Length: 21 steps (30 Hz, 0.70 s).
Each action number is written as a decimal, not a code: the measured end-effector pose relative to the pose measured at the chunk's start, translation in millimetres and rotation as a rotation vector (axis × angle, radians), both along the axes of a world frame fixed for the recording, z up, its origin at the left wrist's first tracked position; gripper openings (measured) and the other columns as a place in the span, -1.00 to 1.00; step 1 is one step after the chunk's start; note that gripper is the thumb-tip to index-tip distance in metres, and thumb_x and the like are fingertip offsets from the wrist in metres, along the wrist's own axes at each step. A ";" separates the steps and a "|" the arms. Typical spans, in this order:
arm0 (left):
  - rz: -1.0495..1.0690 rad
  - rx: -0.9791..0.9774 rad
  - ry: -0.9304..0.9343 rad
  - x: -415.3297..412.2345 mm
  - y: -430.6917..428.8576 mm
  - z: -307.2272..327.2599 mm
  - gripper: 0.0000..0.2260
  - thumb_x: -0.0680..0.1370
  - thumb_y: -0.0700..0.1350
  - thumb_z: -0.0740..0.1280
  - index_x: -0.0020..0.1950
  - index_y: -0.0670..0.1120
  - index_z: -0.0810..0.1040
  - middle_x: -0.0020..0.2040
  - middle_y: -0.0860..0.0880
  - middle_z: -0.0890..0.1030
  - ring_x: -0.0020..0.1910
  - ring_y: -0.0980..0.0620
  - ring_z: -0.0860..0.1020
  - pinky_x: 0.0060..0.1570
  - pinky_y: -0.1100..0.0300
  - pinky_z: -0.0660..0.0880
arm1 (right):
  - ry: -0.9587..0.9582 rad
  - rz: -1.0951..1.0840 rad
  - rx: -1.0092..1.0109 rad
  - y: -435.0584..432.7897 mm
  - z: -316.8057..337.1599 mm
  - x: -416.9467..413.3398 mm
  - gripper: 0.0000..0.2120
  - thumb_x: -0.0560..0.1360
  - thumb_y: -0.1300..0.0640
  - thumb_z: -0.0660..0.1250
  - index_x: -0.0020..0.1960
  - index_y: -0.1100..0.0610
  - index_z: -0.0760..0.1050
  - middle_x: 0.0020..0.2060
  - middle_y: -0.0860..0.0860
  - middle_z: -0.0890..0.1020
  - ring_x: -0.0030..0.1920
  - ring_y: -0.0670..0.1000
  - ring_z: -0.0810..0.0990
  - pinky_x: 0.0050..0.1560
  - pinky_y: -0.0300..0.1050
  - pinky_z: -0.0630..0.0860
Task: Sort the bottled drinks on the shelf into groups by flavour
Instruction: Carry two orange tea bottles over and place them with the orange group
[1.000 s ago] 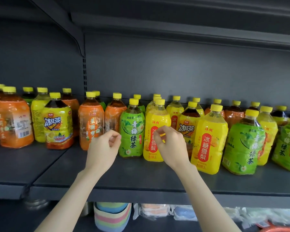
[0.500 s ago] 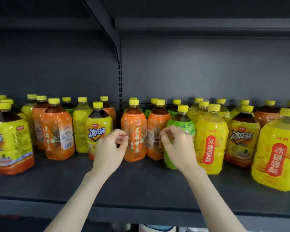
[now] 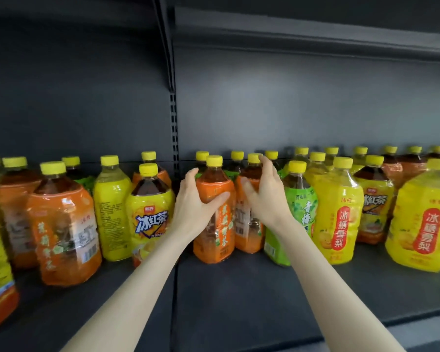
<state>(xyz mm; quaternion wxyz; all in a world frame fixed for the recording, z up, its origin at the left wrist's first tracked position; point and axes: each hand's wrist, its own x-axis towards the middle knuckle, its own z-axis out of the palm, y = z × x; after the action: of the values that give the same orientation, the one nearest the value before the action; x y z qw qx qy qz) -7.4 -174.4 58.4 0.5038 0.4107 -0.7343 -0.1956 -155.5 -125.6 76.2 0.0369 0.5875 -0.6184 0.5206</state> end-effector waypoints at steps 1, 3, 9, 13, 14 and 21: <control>-0.015 0.014 0.002 0.8 -0.1 -2.5 -0.27 0.41 0.16 0.43 0.46 -0.01 0.18 0.38 -0.07 0.39 0.29 -0.03 0.42 0.18 0.12 0.39 | -0.016 0.008 0.022 -4.8 2.3 -0.8 -0.37 0.59 0.13 0.25 0.54 0.22 0.02 0.51 0.19 0.18 0.53 0.17 0.10 0.48 0.06 0.14; -0.017 0.006 -0.017 3.0 1.8 -3.7 -0.29 0.42 0.18 0.41 0.46 -0.02 0.21 0.34 -0.06 0.44 0.26 -0.03 0.46 0.19 0.08 0.45 | -0.049 0.030 0.063 -14.3 8.6 -2.6 -0.33 0.60 0.11 0.23 0.55 0.21 -0.08 0.53 0.19 0.12 0.54 0.19 0.04 0.50 0.08 0.09; 0.034 -0.077 -0.043 16.5 20.3 0.2 -0.29 0.41 0.20 0.39 0.46 -0.04 0.25 0.29 -0.05 0.49 0.23 -0.03 0.49 0.12 0.15 0.45 | -0.044 -0.050 0.050 -33.7 17.9 -8.1 -0.40 0.60 0.09 0.23 0.52 0.27 0.07 0.40 0.26 0.34 0.41 0.27 0.27 0.35 0.06 0.25; 0.054 -0.151 -0.012 29.2 37.0 -4.4 -0.27 0.37 0.26 0.37 0.44 -0.01 0.29 0.25 0.00 0.53 0.19 0.03 0.52 0.06 0.25 0.45 | 0.027 -0.031 -0.098 -27.9 18.5 -0.6 -0.61 0.53 0.07 0.36 0.28 0.26 0.45 0.10 0.19 0.59 0.16 0.23 0.51 0.16 0.09 0.45; 0.066 -0.164 0.000 32.6 40.0 -6.1 -0.27 0.36 0.27 0.36 0.44 -0.01 0.30 0.25 0.01 0.54 0.19 0.04 0.52 0.06 0.26 0.45 | 0.066 -0.016 -0.117 -23.9 17.4 4.4 -0.59 0.52 0.05 0.37 0.28 0.25 0.46 0.08 0.18 0.60 0.14 0.21 0.52 0.14 0.10 0.46; 0.027 -0.132 0.198 52.7 62.4 -20.1 -0.25 0.27 0.38 0.33 0.40 0.13 0.34 0.23 0.14 0.53 0.17 0.17 0.52 0.08 0.21 0.51 | 0.011 -0.067 -0.250 22.3 8.7 17.3 -0.51 0.48 -0.08 0.38 0.28 0.20 0.51 0.00 0.09 0.60 0.07 0.14 0.55 0.10 0.13 0.50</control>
<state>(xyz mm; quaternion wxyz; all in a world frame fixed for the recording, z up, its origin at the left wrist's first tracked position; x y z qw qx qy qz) 45.3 -111.9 38.3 0.6023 0.3651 -0.6868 -0.1795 -138.2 -103.3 84.9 0.1308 0.5603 -0.5676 0.5888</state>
